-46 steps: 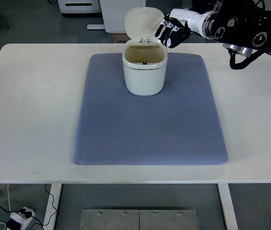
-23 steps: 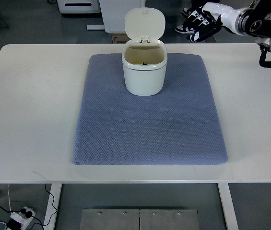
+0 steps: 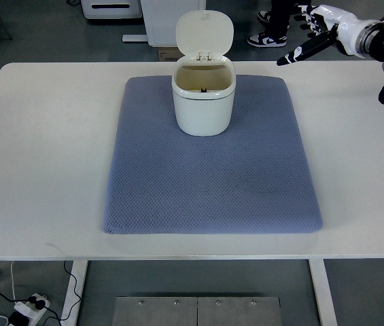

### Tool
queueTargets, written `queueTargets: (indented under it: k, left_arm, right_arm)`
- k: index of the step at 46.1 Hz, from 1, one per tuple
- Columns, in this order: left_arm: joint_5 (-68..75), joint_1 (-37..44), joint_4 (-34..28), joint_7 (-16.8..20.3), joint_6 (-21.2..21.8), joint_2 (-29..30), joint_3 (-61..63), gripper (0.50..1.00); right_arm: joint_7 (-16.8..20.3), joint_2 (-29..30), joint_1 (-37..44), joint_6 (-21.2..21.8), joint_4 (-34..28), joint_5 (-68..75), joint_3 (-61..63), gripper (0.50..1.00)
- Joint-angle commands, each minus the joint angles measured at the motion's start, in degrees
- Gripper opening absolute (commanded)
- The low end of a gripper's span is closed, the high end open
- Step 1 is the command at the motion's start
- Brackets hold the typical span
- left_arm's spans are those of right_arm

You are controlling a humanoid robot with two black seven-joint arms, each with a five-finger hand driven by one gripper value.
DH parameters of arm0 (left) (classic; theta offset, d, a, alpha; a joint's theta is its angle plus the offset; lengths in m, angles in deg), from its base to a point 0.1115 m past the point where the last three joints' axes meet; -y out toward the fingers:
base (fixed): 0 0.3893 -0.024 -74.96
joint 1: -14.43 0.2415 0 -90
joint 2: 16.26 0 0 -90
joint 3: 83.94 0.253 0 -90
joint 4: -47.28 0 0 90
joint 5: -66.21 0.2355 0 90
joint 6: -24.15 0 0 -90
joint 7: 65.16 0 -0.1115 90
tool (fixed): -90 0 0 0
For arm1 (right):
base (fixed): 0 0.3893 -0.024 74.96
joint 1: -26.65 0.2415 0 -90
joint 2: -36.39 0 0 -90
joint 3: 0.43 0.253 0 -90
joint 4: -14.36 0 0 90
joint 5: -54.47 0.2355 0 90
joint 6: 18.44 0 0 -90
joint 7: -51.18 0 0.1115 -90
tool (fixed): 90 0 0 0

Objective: Put lemon in trash with right hand

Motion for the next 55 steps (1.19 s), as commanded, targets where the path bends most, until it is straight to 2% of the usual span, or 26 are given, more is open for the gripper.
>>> queueTargets:
  k: [1,9,22,34,49,55]
  left_arm:
    - [0.0,0.01,-0.02,-0.02,0.0,0.0,0.0,1.0]
    - [0.0,0.01,-0.02,0.07,0.0,0.0,0.0,1.0]
    - [0.0,0.01,-0.02,-0.02,0.0,0.0,0.0,1.0]
    - [0.0,0.01,-0.02,-0.02,0.0,0.0,0.0,1.0]
    - [0.0,0.01,0.07,0.07,0.0,0.0,0.0,1.0]
    - [0.0,0.01,-0.02,0.07,0.0,0.0,0.0,1.0]
  right_arm:
    - [-0.04,-0.95,-2.56,0.01,0.02,0.05,4.61,1.0]
    - [-0.12,-2.8,-6.07,-0.08,0.64,0.05,9.35,1.0]
    - [-0.39,-3.07,-18.29,0.01,1.43,0.05,30.27,1.0]
    - [-0.48,-2.36,-25.59,-0.08,1.6,-0.04,42.67,1.0]
    - [0.05,0.45,-32.53,0.09,1.43,-0.04,58.48,1.0]
    - [-0.04,3.35,-34.29,0.09,1.43,-0.04,63.67,1.0]
